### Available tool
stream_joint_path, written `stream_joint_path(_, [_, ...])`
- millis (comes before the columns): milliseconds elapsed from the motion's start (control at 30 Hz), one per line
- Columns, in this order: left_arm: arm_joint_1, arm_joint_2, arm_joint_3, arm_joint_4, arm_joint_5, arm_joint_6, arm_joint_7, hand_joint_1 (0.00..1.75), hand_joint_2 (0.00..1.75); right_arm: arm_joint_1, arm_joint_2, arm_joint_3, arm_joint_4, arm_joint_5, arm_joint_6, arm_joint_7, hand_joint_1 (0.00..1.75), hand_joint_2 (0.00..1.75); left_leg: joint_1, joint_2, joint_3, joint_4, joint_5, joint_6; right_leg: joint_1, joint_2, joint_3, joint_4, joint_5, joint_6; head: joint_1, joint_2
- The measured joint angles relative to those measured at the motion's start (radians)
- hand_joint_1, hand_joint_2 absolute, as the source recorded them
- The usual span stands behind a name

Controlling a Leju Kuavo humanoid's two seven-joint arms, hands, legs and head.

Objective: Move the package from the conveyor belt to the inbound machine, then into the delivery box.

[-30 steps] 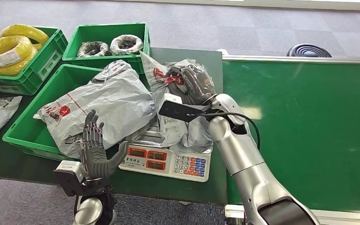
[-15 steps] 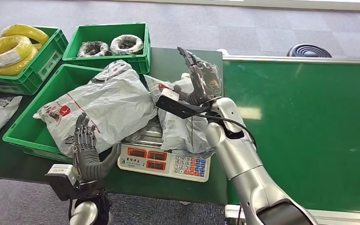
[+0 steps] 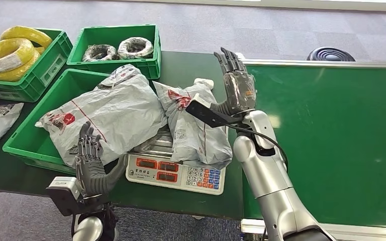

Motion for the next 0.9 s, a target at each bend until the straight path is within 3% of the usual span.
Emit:
stream_joint_path(200, [0.000,0.001,0.000,0.000,-0.014,0.018,-0.010,0.00,1.75,0.012,-0.003,-0.024,-0.004,0.026,-0.071,-0.009,0.00,0.00,0.000,0.000,0.000,0.000,0.000,0.000,0.000,0.000,0.000,0.000,0.000,0.000,0.000,0.000])
stream_joint_path(367, [-0.029,0.025,-0.018,-0.069,-0.193,0.198,-0.013,0.00,1.75,0.083,-0.002,-0.065,-0.099,0.027,-0.225,-0.008,0.00,0.00,0.000,-0.001,0.000,0.000,0.000,0.000,0.000,-0.002,0.000,0.000,0.000,0.000,0.000,0.000])
stream_joint_path(433, [-0.092,0.036,-0.021,-0.084,-0.300,0.235,0.022,0.00,1.75,0.130,0.001,-0.085,-0.157,0.002,-0.270,-0.015,0.00,0.00,0.000,-0.003,0.000,0.000,0.000,0.000,0.000,-0.004,0.000,0.000,0.000,0.000,0.000,0.000])
stream_joint_path(533, [-0.256,0.045,-0.020,-0.084,-0.447,0.231,0.133,0.00,1.75,0.209,0.008,-0.108,-0.238,-0.064,-0.309,-0.050,0.00,0.00,0.000,-0.005,0.000,0.000,0.001,-0.001,0.000,-0.005,0.002,0.000,0.000,-0.001,0.000,0.000])
stream_joint_path(667, [-0.449,0.047,-0.021,-0.055,-0.522,0.204,0.219,0.00,1.75,0.281,0.014,-0.121,-0.307,-0.136,-0.311,-0.090,0.00,0.00,0.000,-0.001,0.001,0.000,0.002,-0.001,0.000,-0.002,0.002,0.000,0.002,-0.002,0.000,0.000])
stream_joint_path(900, [-0.530,0.049,-0.034,-0.021,-0.556,0.208,0.241,0.00,1.75,0.307,0.014,-0.136,-0.347,-0.155,-0.308,-0.100,0.00,0.00,0.000,0.000,0.000,0.000,0.002,-0.001,0.000,-0.001,0.000,0.000,0.002,-0.002,0.000,0.000])
